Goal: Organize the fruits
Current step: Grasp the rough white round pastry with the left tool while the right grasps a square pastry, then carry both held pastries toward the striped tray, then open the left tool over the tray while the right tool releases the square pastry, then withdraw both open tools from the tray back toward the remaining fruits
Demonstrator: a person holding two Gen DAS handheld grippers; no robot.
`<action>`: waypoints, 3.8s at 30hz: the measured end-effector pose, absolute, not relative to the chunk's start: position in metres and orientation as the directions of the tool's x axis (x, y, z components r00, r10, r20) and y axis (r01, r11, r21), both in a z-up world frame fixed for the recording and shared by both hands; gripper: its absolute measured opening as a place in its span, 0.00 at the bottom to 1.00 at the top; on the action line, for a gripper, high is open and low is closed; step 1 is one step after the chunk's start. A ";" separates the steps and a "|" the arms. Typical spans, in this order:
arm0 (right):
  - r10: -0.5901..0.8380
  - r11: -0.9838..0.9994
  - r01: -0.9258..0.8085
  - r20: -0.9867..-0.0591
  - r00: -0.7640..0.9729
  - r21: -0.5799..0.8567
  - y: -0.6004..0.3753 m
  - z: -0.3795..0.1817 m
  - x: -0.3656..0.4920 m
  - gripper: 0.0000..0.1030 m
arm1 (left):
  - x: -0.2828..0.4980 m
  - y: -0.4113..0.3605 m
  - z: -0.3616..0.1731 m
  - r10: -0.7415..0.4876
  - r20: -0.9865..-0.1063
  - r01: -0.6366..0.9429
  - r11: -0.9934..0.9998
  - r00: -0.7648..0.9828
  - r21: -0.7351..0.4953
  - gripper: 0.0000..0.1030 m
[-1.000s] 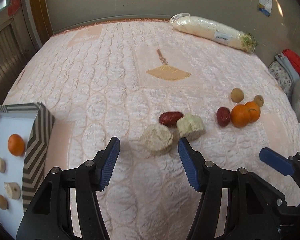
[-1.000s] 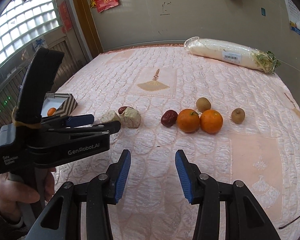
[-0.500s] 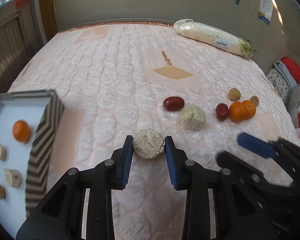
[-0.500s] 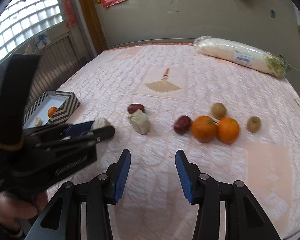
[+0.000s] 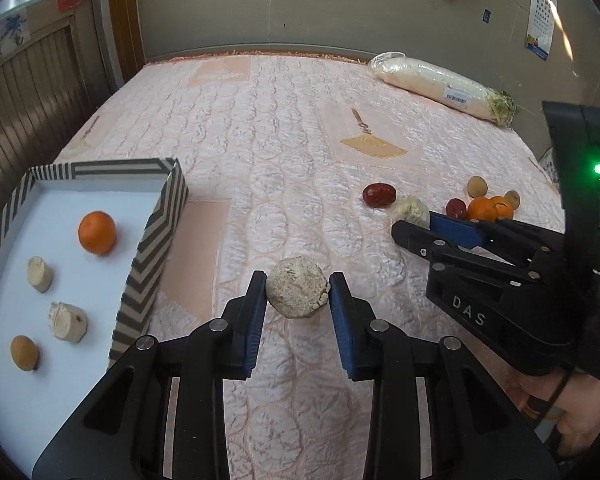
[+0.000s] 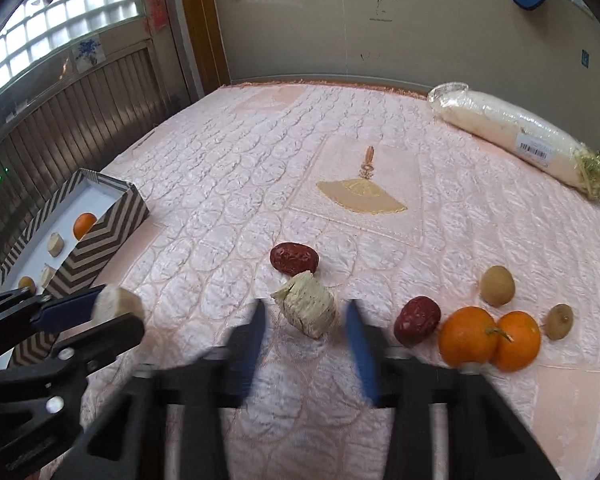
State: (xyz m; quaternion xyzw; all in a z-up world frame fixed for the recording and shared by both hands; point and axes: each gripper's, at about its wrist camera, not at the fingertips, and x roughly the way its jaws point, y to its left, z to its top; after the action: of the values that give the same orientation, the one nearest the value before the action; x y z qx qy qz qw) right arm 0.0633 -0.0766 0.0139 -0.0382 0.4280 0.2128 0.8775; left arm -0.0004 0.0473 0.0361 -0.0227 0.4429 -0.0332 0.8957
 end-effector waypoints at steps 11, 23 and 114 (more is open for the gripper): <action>0.365 0.917 -0.364 -0.705 0.608 0.161 -0.091 0.037 0.016 0.21 | -0.021 0.053 0.047 -0.063 -0.767 0.040 0.998 0.638 -0.049 0.30; 0.413 0.898 -0.398 -0.668 0.619 0.185 -0.067 0.059 -0.030 0.21 | -0.056 0.084 0.065 -0.006 -0.726 -0.002 1.000 0.687 -0.010 0.30; 0.510 0.742 -0.666 -0.709 0.487 0.077 0.098 0.068 -0.073 0.23 | -0.110 0.205 0.061 0.155 -0.718 -0.246 0.969 0.679 -0.023 0.61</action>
State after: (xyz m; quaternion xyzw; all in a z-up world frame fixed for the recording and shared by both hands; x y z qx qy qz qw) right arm -0.0726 0.0980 0.0684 -0.1044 0.3722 0.3436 0.8558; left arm -0.1097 0.2045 0.0611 -0.0586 0.3853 0.1096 0.9144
